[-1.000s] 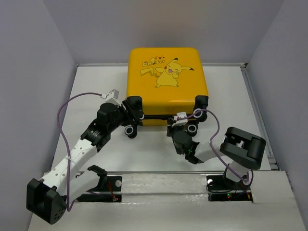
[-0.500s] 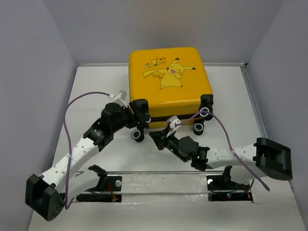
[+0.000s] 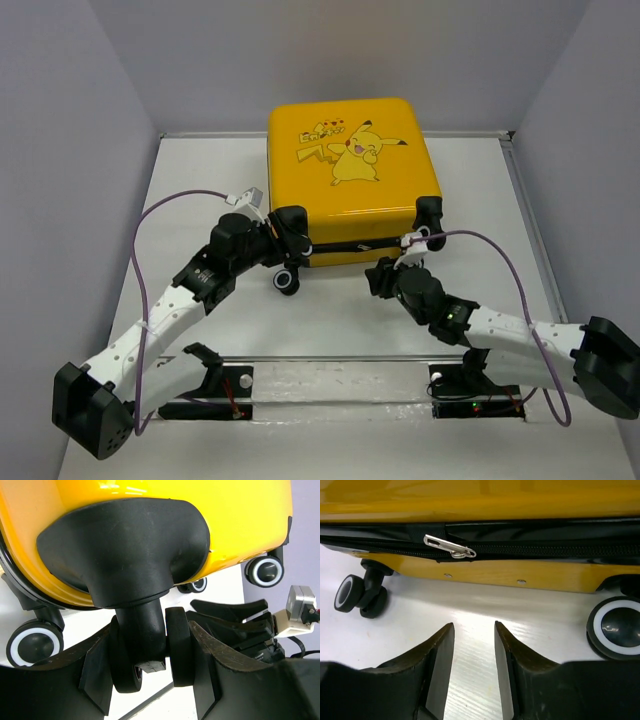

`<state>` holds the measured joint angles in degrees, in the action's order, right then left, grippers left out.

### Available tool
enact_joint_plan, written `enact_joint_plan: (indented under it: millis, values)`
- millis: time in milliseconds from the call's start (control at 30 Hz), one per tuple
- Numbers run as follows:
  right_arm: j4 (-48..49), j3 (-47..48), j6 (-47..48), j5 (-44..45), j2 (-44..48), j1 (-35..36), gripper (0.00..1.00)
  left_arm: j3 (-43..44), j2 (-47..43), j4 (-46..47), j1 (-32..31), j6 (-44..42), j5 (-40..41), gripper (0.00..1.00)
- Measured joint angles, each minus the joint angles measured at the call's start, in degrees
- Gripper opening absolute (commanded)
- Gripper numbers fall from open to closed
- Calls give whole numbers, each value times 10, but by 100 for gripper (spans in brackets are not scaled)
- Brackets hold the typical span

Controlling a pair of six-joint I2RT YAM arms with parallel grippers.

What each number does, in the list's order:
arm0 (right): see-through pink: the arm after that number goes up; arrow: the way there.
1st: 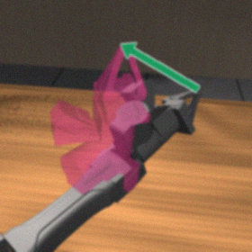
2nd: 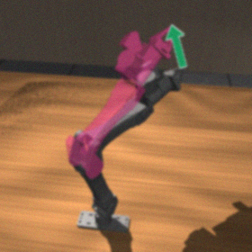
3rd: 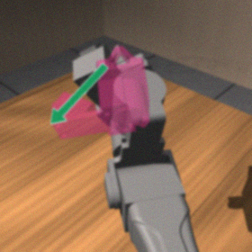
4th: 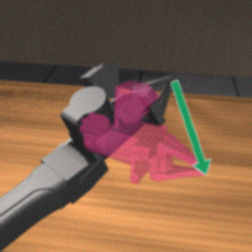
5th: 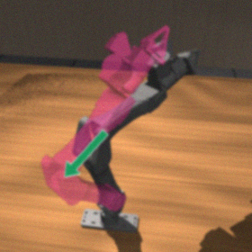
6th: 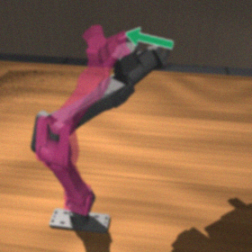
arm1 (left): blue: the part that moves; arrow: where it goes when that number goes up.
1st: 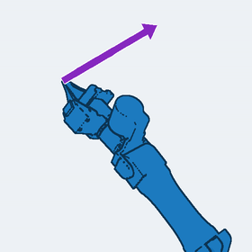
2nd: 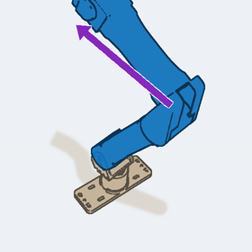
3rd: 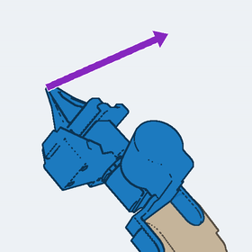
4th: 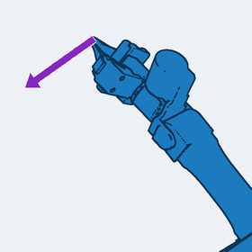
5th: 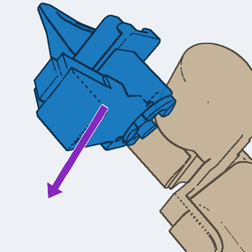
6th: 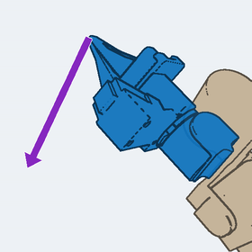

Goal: Pack the luggage

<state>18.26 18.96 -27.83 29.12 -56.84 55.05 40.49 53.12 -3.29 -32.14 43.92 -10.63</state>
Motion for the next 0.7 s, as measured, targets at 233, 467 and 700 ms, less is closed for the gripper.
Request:
enact_joint_plan:
  millis: [233,467,700]
  values:
    - [-20,97,17,20,-87,-6,65,0,0,2,0,0,-1,6]
    - [-52,192,27,75,-167,-6,62,0,0,4,0,0,-2,6]
    - [-142,253,-18,139,-205,5,30,0,0,9,0,0,1,6]
